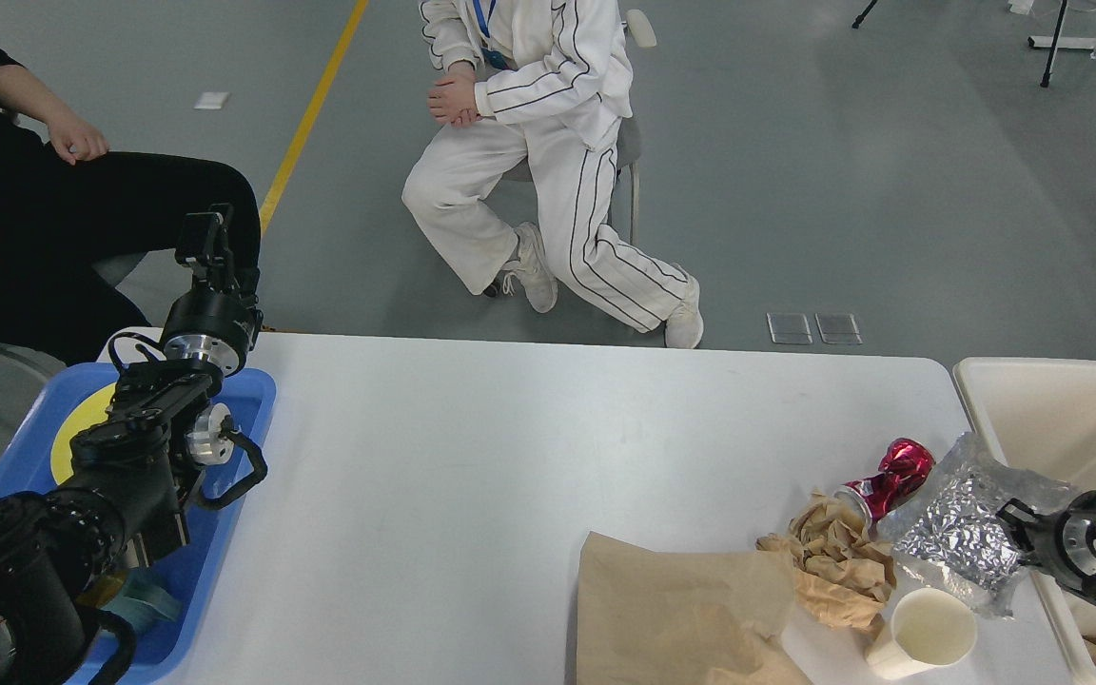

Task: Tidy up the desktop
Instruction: 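Grasp the crumpled foil with the right gripper and lift it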

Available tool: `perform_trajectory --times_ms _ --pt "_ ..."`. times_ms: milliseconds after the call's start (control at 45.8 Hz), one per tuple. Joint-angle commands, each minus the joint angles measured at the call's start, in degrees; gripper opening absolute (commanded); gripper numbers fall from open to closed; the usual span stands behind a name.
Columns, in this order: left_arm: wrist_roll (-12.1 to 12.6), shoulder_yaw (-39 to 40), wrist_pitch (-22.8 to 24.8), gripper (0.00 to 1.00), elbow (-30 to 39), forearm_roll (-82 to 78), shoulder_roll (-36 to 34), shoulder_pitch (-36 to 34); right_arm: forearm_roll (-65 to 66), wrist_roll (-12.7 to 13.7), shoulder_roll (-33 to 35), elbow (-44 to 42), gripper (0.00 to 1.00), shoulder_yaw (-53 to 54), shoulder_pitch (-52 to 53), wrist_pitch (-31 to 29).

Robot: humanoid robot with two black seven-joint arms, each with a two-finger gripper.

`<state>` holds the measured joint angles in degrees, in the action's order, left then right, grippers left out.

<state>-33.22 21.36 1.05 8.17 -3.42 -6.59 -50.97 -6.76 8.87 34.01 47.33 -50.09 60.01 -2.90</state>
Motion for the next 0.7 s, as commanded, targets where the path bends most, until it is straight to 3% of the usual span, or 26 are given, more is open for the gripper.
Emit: perform_trajectory --times_ms 0,328,677 --pt "0.0 0.0 0.01 0.97 0.0 -0.01 0.0 0.0 -0.1 0.09 2.72 0.04 0.0 -0.97 1.69 0.0" --pt "0.0 0.0 0.01 0.97 0.0 -0.01 0.0 0.0 0.43 -0.08 11.16 3.55 0.0 -1.68 11.0 -3.24" --pt "0.0 0.0 0.01 0.97 0.0 -0.01 0.0 0.0 0.52 0.01 14.77 4.17 0.0 -1.76 31.47 -29.51"
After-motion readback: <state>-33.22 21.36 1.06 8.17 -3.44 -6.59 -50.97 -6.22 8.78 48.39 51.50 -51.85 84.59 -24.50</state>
